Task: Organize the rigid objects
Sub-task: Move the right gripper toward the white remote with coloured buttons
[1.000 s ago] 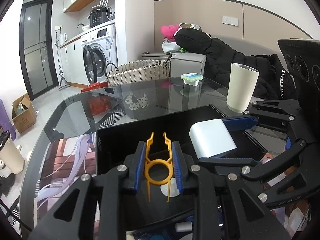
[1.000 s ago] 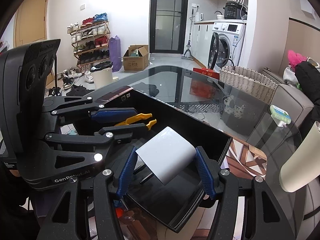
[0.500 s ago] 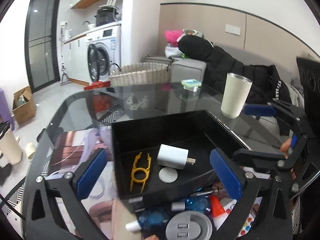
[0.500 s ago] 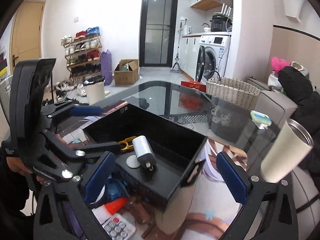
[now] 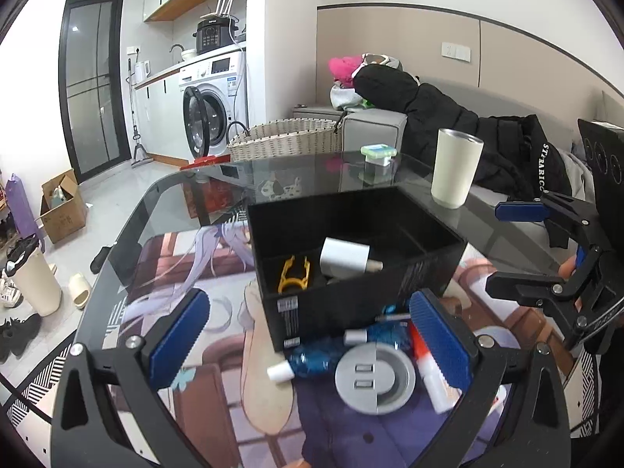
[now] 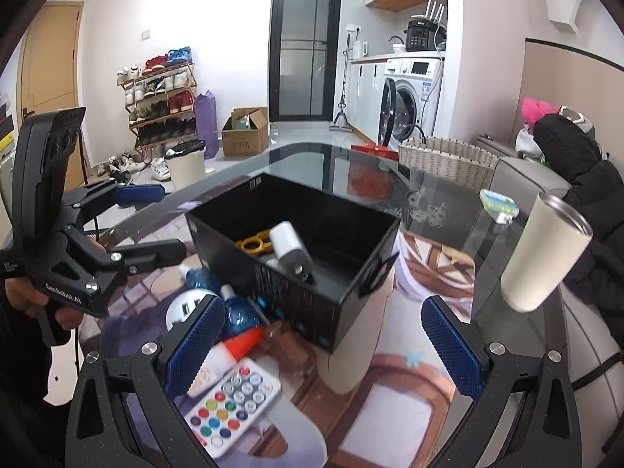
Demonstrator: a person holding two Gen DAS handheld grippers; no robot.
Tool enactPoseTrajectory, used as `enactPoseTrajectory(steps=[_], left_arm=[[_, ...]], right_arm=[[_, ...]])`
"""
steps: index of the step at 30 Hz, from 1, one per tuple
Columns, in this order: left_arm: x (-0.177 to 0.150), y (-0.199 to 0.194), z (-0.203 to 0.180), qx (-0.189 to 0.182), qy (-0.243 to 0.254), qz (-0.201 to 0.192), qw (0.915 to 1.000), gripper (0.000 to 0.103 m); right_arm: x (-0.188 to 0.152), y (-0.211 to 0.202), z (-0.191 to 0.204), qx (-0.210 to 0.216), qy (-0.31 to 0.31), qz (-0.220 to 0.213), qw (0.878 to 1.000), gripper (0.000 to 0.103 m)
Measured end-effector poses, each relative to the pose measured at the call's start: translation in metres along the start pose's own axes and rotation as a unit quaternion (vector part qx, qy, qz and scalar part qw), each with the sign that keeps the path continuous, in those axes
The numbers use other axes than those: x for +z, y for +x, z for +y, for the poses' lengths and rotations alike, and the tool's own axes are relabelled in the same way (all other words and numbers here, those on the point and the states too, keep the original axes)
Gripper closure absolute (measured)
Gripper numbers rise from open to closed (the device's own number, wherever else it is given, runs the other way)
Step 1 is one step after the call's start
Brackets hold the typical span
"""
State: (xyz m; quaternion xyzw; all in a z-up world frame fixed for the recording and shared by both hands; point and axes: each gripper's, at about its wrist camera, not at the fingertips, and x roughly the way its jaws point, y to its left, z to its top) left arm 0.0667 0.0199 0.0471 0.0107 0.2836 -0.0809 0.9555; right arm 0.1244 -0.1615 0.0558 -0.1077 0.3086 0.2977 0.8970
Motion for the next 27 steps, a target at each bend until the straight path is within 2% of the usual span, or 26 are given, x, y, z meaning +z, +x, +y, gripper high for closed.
enactPoseTrajectory(steps=[13,27], left_arm=[[-0.024,-0.006,-0.010,0.003,0.006,0.024,0.9997,0.000],[-0.045,-0.003,-0.019,0.002,0.024,0.052,0.9983,0.000]], right_arm=[[-0.046,-0.001,0.014,0.011,-0.023,0.052,0.998,0.000],[-0.079,0.003,0.027,0.049,-0.069,0.104,0.991,0.001]])
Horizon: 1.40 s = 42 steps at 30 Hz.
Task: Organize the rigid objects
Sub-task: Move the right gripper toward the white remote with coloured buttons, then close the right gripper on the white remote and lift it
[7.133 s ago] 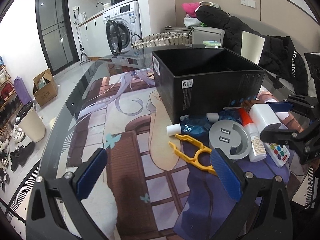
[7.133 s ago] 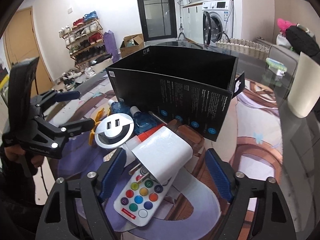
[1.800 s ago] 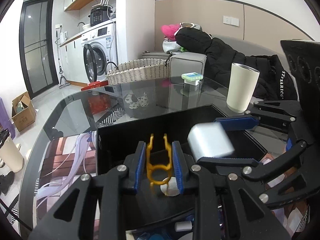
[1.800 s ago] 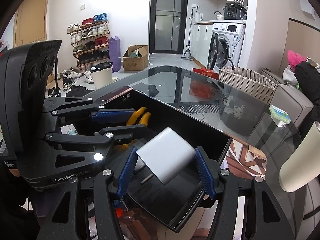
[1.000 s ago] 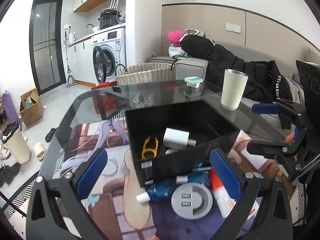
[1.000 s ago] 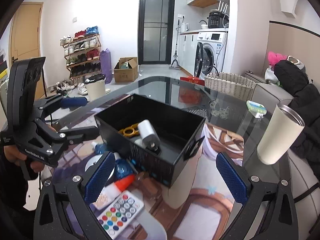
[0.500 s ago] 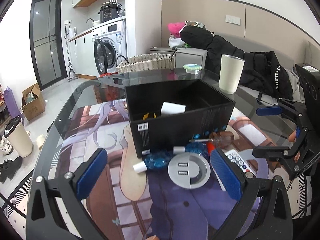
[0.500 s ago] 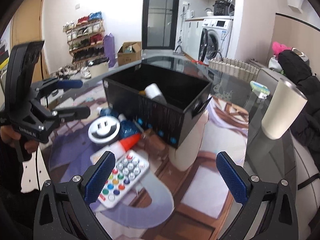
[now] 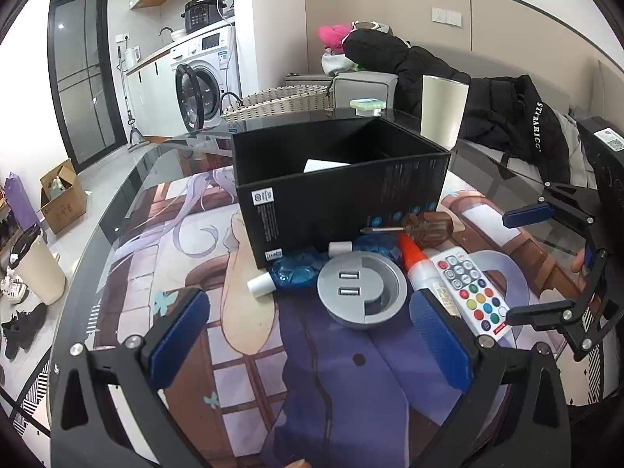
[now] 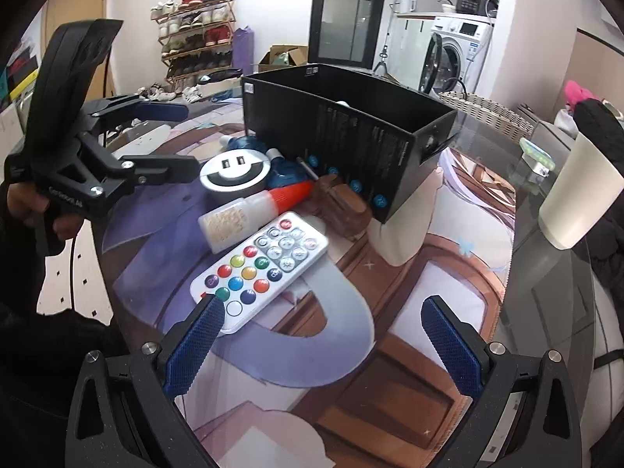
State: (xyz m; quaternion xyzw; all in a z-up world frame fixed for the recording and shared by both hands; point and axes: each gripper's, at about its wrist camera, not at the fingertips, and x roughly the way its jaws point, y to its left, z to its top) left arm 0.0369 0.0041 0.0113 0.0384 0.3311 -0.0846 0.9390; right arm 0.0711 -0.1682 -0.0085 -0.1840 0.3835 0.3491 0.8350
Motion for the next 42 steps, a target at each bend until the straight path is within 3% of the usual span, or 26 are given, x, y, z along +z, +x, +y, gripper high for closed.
enactPoseTrajectory(steps=[3,16,36,39,40,42], left_arm=[[0.000,0.002,-0.001,-0.003,0.000,0.004,1.0000,0.000],[0.001,0.006,0.000,-0.009,0.003,0.009,0.9999,0.000],[0.006,0.012,0.007,-0.013,-0.008,0.016,0.9998,0.000],[0.006,0.013,0.008,-0.012,-0.008,0.020,0.9997,0.000],[0.006,0.013,0.008,-0.013,-0.008,0.021,0.9997,0.000],[0.007,0.015,0.007,-0.014,-0.009,0.024,0.9996,0.000]], right_arm=[[-0.001,0.000,0.001,0.023,-0.003,0.004,1.000,0.000],[0.011,0.017,0.012,0.047,-0.015,0.024,0.999,0.000],[0.023,0.029,0.004,0.030,0.027,0.037,0.998,0.001],[0.023,0.028,0.005,0.032,0.026,0.030,0.999,0.008],[0.024,0.026,0.006,0.033,0.024,0.027,0.999,0.015],[0.023,0.024,0.006,0.031,0.023,0.028,0.999,0.015]])
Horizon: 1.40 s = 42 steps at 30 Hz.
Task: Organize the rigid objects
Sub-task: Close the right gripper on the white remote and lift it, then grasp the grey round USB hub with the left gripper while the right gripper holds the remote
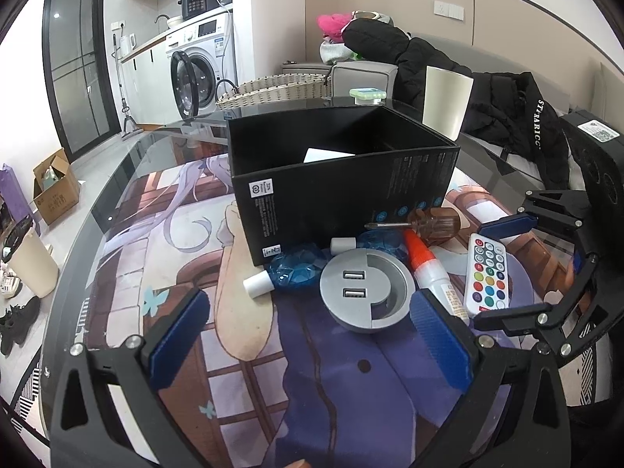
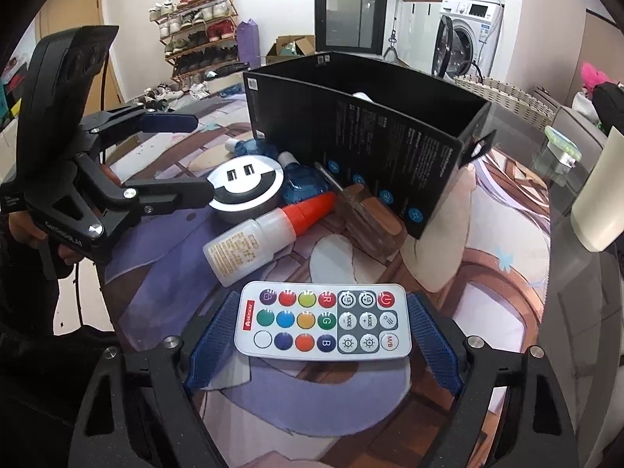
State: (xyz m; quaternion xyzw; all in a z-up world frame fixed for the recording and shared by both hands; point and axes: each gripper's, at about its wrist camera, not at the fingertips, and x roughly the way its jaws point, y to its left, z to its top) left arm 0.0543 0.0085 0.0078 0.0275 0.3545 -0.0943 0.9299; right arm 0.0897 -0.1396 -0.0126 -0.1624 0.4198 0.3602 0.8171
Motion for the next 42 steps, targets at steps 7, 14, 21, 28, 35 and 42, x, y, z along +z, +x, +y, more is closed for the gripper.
enactPoseTrajectory(steps=[7,14,21,28,35,42], left_arm=[[0.005,0.008,-0.006,-0.007,0.007,0.019,0.9998,0.000],[0.008,0.022,-0.011,-0.007,0.016,0.053,0.9985,0.000],[0.016,0.033,-0.014,-0.009,0.010,0.067,0.9977,0.000],[0.015,0.037,-0.016,-0.010,0.014,0.075,0.9970,0.006],[0.010,0.032,-0.016,-0.027,0.023,0.066,0.9972,0.041],[0.007,0.028,-0.018,-0.033,0.029,0.060,0.9972,0.046]], right_arm=[[-0.003,-0.002,-0.003,-0.002,0.007,-0.006,1.000,0.015],[-0.006,-0.005,-0.008,-0.010,0.011,-0.009,1.000,0.015],[-0.007,-0.005,-0.009,-0.016,0.012,-0.010,1.000,0.015],[-0.007,-0.006,-0.010,-0.017,0.012,-0.011,1.000,0.015],[-0.007,-0.007,-0.009,-0.019,0.015,-0.012,1.000,0.015],[-0.008,-0.006,-0.009,-0.020,0.016,-0.014,1.000,0.015]])
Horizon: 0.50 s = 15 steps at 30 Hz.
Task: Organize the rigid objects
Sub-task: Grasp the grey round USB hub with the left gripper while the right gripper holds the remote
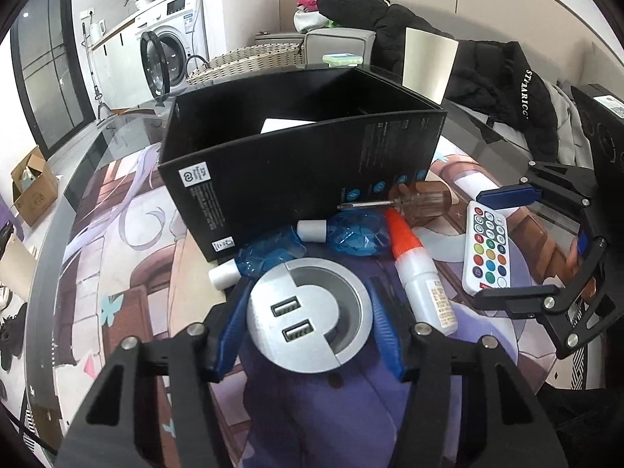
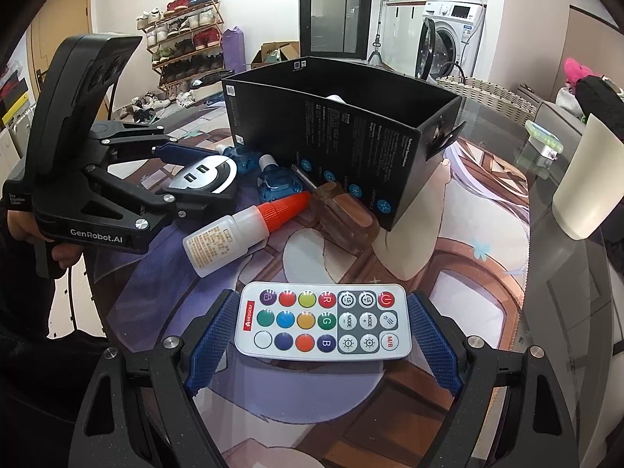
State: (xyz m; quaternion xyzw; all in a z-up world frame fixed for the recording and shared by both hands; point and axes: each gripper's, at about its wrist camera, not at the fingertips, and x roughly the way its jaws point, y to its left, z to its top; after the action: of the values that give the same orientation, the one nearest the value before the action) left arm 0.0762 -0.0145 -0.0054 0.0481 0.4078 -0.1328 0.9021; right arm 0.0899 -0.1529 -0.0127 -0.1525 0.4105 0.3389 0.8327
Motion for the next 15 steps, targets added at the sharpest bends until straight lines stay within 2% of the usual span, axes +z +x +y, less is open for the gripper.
enactPoseTrajectory(steps=[15], left_arm=[[0.002,-0.019,0.003,-0.002,-0.009,-0.038,0.9992,0.046]], right_arm=[[0.001,-0.018,0.002,-0.009,0.004,-0.025,1.000,0.015]])
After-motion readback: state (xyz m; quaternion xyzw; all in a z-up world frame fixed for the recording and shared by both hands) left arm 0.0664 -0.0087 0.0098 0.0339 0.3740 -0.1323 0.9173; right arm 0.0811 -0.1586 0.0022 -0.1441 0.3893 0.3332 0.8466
